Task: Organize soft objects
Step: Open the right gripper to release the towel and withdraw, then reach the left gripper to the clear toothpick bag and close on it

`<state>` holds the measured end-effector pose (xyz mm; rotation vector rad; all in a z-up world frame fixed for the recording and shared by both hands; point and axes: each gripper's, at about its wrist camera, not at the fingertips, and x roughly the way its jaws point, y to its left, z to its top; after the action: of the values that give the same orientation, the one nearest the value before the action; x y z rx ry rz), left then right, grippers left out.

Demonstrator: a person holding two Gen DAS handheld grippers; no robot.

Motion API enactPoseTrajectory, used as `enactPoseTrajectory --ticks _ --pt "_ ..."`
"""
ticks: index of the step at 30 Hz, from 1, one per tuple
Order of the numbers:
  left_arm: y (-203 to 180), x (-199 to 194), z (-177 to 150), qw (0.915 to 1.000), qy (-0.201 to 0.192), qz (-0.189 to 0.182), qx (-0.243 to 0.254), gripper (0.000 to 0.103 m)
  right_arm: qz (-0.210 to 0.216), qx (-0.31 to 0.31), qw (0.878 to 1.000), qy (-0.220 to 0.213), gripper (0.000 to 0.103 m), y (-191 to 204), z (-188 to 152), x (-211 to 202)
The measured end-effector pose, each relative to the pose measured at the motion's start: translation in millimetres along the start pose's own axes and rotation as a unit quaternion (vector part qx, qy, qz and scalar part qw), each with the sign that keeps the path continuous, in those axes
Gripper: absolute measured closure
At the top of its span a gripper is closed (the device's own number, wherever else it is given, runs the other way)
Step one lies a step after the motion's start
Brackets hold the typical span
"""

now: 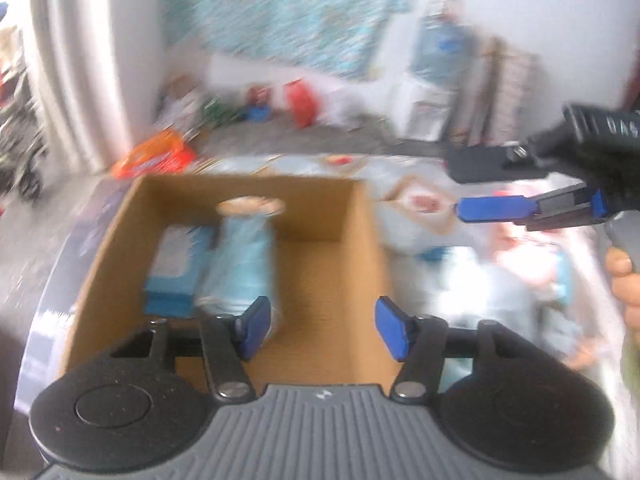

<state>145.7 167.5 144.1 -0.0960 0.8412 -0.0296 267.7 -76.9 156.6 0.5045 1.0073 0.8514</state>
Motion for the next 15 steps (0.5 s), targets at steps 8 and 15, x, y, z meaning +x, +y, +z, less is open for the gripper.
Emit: enactPoseTrajectory --ticks 8,15 --pt "-114 -1 -5 0.9909 -0.006 -0.087 0.103 0.029 -0.118 0.026 0.987 -0.106 0.030 -62 -52 -174" --pt "-201 44 -10 0.9775 0.030 -0.129 0.164 0.030 -0.155 0.114 0.970 -0.146 0.030 -148 -96 -225"
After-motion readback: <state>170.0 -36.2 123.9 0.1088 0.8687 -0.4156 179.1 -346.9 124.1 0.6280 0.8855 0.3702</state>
